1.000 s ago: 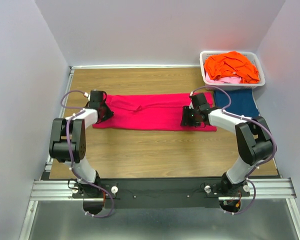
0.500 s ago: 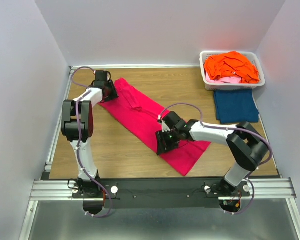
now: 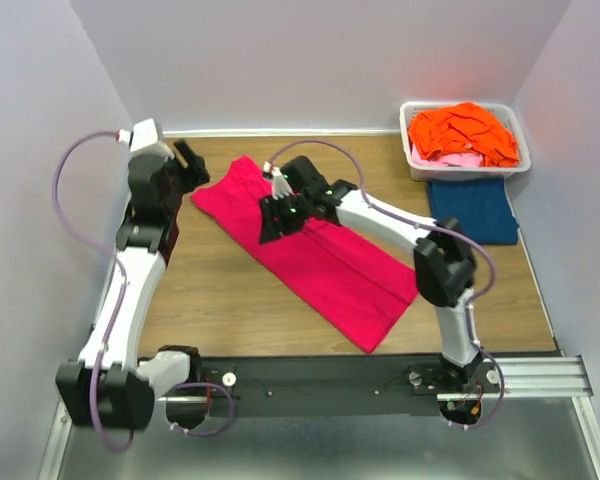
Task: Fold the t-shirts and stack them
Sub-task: Fold the tshirt
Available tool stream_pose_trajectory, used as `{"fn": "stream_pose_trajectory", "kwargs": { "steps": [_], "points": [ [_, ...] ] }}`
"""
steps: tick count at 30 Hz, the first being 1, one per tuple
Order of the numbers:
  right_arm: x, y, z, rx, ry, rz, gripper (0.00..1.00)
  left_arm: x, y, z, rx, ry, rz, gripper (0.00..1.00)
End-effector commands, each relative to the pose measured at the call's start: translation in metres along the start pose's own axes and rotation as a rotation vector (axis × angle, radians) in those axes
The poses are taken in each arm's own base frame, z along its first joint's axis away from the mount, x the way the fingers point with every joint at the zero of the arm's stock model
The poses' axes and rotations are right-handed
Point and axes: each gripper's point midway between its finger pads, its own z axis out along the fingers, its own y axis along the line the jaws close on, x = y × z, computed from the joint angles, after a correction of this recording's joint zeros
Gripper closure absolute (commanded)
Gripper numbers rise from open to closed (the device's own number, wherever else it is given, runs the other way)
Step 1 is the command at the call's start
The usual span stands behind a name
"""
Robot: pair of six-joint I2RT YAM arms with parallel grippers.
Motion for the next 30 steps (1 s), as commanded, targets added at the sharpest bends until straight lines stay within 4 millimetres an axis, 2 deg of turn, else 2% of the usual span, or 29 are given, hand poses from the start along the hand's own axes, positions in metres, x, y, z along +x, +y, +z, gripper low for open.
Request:
{"fn": "stream_pose_trajectory", "kwargs": {
  "steps": [1,2,4,5,6,8,9,12,13,15,16,17,19,21,22,24,25,28,30],
  "points": [
    [-0.043,-0.005,0.038,-0.033,-0.034,-0.066,0.43,0.057,0.022,-0.037,-0.017,0.093,0.003,0.22],
    [-0.063,-0.005,0.054,-0.043,-0.065,-0.074,0.43,0.048,0.022,-0.055,-0.007,0.055,-0.004,0.22],
    [-0.081,-0.01,0.068,-0.05,-0.097,-0.075,0.43,0.058,0.026,-0.072,-0.003,0.065,-0.004,0.22],
    [-0.095,-0.013,0.083,-0.058,-0.123,-0.073,0.43,0.052,0.024,-0.087,0.02,0.031,-0.015,0.22],
    [-0.101,-0.018,0.089,-0.06,-0.136,-0.066,0.43,0.054,0.024,-0.092,0.027,0.029,-0.015,0.1],
    [-0.116,-0.023,0.099,-0.069,-0.176,-0.05,0.43,0.056,0.023,-0.099,0.037,0.047,-0.001,0.1],
    [-0.109,-0.044,0.116,-0.047,-0.163,-0.022,0.43,0.06,0.022,-0.098,0.047,0.06,0.007,0.1],
    [-0.11,-0.07,0.133,-0.021,-0.194,0.034,0.43,0.061,0.017,-0.099,0.085,0.05,0.016,0.1],
    [-0.108,-0.092,0.139,0.009,-0.203,0.065,0.43,0.065,0.016,-0.098,0.097,0.059,0.017,0.1],
    [-0.105,-0.112,0.141,0.031,-0.212,0.126,0.43,0.068,0.016,-0.094,0.097,0.063,0.016,0.1],
    [-0.104,-0.138,0.14,0.066,-0.226,0.165,0.43,0.072,0.017,-0.092,0.093,0.073,0.017,0.09],
    [-0.105,-0.149,0.137,0.081,-0.237,0.194,0.43,0.072,0.018,-0.09,0.092,0.071,0.017,0.1],
    [-0.107,-0.19,0.126,0.15,-0.273,0.25,0.43,0.078,0.011,-0.09,0.138,0.089,0.023,0.1],
    [-0.11,-0.217,0.116,0.201,-0.301,0.299,0.43,0.081,0.007,-0.089,0.166,0.092,0.032,0.09],
    [-0.113,-0.246,0.103,0.258,-0.332,0.337,0.43,0.085,0.005,-0.089,0.183,0.104,0.033,0.1],
    [-0.113,-0.273,0.09,0.303,-0.358,0.396,0.42,0.089,0.002,-0.088,0.204,0.113,0.035,0.1],
    [-0.116,-0.294,0.077,0.32,-0.382,0.427,0.42,0.094,0.0,-0.088,0.221,0.126,0.035,0.1],
    [-0.138,-0.306,0.053,0.293,-0.433,0.421,0.42,0.104,-0.003,-0.086,0.247,0.153,0.03,0.1],
    [-0.161,-0.298,0.034,0.268,-0.473,0.358,0.4,0.112,-0.005,-0.084,0.258,0.18,0.024,0.1]
  ]
}}
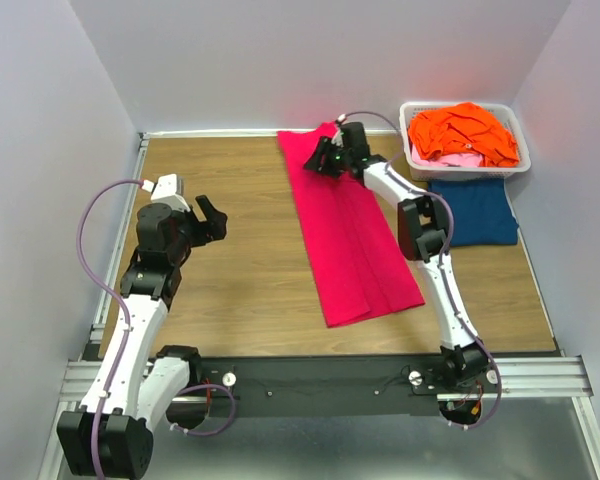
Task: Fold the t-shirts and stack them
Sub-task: Fold the tshirt
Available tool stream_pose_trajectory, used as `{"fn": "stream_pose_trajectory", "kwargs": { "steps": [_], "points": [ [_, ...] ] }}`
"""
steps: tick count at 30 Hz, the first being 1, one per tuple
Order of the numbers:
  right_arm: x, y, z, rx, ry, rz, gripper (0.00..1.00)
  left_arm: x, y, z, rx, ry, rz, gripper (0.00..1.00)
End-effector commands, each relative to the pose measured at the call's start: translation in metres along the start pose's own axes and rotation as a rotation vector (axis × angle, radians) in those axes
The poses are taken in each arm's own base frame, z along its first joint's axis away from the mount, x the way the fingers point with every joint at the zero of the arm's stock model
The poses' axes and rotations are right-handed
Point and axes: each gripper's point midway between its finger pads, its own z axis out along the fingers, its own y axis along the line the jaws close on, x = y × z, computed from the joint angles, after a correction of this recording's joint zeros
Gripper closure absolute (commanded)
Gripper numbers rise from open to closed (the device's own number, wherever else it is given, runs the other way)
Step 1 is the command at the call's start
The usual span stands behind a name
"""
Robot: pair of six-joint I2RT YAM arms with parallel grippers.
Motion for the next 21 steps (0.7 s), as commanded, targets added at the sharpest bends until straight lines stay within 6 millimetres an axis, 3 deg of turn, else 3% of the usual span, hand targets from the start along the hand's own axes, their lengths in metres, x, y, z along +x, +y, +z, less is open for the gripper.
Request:
{"fn": "stream_pose_trajectory", "kwargs": {
  "steps": [1,6,7,10,11,13,14,17,18,20,21],
  "points": [
    [-0.019,-0.022,-0.01,0.07,-0.02,-0.025,0.39,0.012,-0.013,0.006,0.081,0.037,0.008,0.1],
    [-0.06,0.024,-0.047,-0.017,-0.078,-0.104,0.35,0.032,-0.029,0.014,0.123,0.109,0.009,0.1],
    [-0.068,0.039,-0.065,-0.029,-0.091,-0.121,0.35,0.036,-0.033,0.015,0.131,0.122,-0.002,0.1],
    [-0.073,0.048,-0.098,0.004,-0.104,-0.155,0.35,0.046,-0.045,0.015,0.156,0.151,-0.011,0.11],
    [-0.064,0.05,-0.12,0.024,-0.09,-0.153,0.35,0.049,-0.048,0.015,0.161,0.159,-0.019,0.11],
    [-0.045,0.044,-0.142,0.066,-0.054,-0.149,0.37,0.055,-0.053,0.015,0.171,0.169,-0.021,0.11],
    [-0.022,0.038,-0.164,0.091,-0.013,-0.134,0.38,0.056,-0.055,0.015,0.173,0.173,-0.032,0.11],
    [0.028,0.027,-0.193,0.129,0.087,-0.11,0.46,0.069,-0.062,0.016,0.186,0.206,-0.041,0.12],
    [0.058,0.023,-0.211,0.144,0.135,-0.098,0.48,0.073,-0.064,0.016,0.192,0.219,-0.044,0.12],
    [0.095,0.021,-0.229,0.155,0.207,-0.096,0.54,0.082,-0.072,0.016,0.208,0.245,-0.042,0.13],
    [0.126,0.021,-0.244,0.169,0.268,-0.102,0.56,0.086,-0.072,0.017,0.202,0.256,-0.046,0.13]
  ]
}}
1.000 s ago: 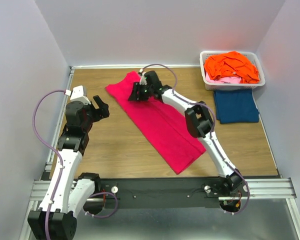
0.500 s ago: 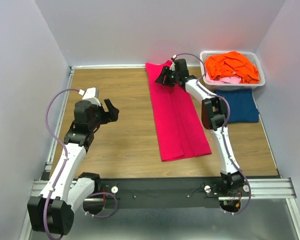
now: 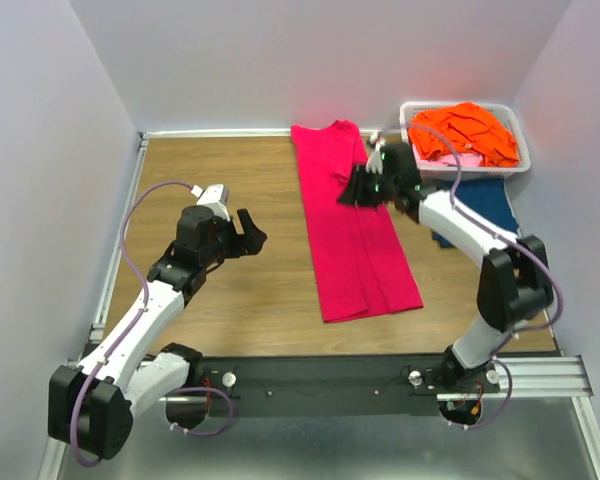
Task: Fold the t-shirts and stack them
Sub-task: Fold the tshirt
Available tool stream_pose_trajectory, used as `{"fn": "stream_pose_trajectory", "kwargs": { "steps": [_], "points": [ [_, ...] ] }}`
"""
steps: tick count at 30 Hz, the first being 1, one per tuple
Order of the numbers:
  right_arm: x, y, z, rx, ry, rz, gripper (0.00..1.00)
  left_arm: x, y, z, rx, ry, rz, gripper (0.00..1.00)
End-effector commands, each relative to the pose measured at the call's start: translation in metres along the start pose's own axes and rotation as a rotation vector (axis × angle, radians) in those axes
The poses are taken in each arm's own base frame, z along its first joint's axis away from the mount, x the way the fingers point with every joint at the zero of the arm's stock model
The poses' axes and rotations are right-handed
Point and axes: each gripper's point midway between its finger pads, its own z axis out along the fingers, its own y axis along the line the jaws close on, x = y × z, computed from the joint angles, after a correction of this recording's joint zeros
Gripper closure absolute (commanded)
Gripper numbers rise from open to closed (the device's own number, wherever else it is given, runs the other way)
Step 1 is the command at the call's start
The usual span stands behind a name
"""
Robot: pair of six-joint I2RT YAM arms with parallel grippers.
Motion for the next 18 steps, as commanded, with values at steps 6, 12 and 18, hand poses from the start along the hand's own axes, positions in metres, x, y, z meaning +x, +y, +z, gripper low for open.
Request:
{"fn": "stream_pose_trajectory", "kwargs": {
  "steps": [6,12,18],
  "points": [
    [0.196,-0.013,-0.054,0.124,0.413,0.029,0.57,0.033,-0.014,0.011,0.018,0.082,-0.027,0.13],
    [0.245,-0.009,-0.046,0.151,0.534,0.023,0.57,0.048,-0.015,0.011,0.013,0.128,-0.035,0.14],
    [0.27,0.018,-0.011,0.134,0.605,-0.021,0.57,0.057,-0.006,0.004,-0.044,0.176,-0.018,0.14]
  ]
}}
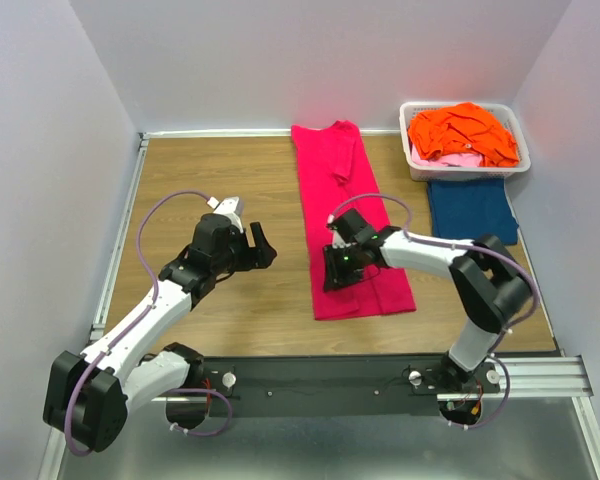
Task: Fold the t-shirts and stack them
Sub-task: Fold the tshirt
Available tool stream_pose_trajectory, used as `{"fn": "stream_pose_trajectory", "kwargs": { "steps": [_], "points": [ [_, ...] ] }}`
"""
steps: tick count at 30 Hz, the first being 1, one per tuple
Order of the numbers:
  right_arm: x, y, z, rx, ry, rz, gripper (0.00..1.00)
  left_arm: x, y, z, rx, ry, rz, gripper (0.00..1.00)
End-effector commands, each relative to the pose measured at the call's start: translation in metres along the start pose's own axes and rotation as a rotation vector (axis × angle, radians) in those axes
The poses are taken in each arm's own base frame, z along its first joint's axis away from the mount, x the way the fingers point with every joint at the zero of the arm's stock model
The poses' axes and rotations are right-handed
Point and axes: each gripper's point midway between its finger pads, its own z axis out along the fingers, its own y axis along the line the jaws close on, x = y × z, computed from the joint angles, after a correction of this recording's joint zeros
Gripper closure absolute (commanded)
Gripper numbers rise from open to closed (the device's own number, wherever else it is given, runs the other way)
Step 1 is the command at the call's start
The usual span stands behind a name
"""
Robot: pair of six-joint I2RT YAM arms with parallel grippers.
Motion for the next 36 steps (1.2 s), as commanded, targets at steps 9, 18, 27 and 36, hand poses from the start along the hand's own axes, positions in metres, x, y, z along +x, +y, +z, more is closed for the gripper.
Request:
{"fn": "stream_pose_trajectory", "kwargs": {
  "steps": [9,18,27,36],
  "points": [
    [-0.034,0.072,0.035,-0.043,-0.027,-0.083,0.56,0.016,0.014,-0.013,-0.086,0.053,-0.004,0.14],
    [-0.024,-0.017,-0.05,0.286,-0.202,0.011,0.47,0.043,0.013,-0.013,-0.094,0.166,-0.007,0.16],
    [0.059,-0.1,-0.086,0.495,-0.094,0.211,0.43,0.078,-0.008,0.003,-0.078,0.309,0.047,0.16],
    [0.085,-0.097,-0.073,0.444,-0.017,0.284,0.5,0.107,-0.018,0.018,-0.101,0.424,0.127,0.18]
  ]
}}
